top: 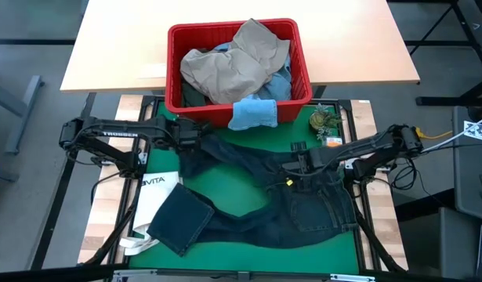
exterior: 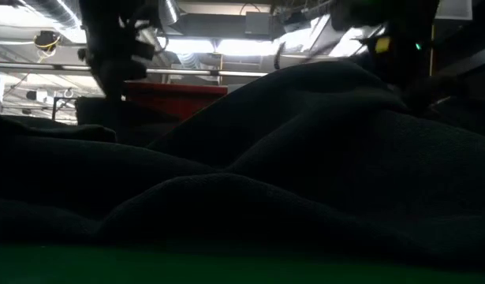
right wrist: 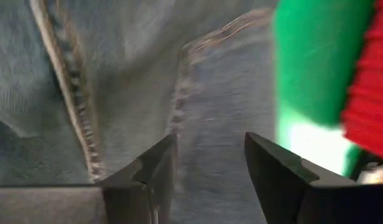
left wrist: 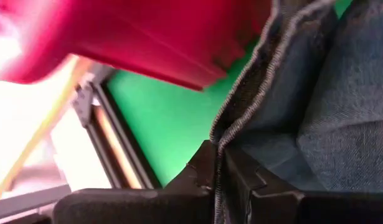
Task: Fold Laundry from Bin
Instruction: Fold the dark blue pants
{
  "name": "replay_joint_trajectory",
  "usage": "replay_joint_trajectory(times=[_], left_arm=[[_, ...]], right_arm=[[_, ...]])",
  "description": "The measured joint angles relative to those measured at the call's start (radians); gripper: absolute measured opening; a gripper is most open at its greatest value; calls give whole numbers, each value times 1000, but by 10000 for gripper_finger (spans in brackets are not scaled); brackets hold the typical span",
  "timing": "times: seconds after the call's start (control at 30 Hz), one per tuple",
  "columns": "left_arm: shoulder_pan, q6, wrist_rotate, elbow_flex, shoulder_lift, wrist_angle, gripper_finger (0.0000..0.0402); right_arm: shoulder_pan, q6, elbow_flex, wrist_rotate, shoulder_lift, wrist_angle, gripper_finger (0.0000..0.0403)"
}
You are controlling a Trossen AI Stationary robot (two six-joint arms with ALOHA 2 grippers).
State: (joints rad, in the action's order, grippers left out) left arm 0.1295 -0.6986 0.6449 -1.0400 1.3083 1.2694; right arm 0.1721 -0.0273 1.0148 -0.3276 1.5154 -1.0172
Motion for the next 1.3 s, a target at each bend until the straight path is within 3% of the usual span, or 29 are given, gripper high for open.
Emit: replay_joint_trajectory(times=[0.2, 0.4, 0.6, 0.97, 1.3], left_arm=[[-23, -18, 73, -138, 0, 124, 3], [-45, -132, 106, -270, -1, 309, 3], [-41, -137, 104, -318, -34, 304, 2], [31, -130, 203, -401, -102, 302, 2], [160, -77, 372, -476, -270, 302, 2]], right_arm=[[-53, 25, -142, 51, 0, 47, 188], [-114, 106, -262, 155, -1, 46, 188], [-128, 178, -310, 195, -3, 14, 188], [-127, 211, -311, 273, -2, -84, 188], [-127, 206, -312, 293, -2, -83, 188]])
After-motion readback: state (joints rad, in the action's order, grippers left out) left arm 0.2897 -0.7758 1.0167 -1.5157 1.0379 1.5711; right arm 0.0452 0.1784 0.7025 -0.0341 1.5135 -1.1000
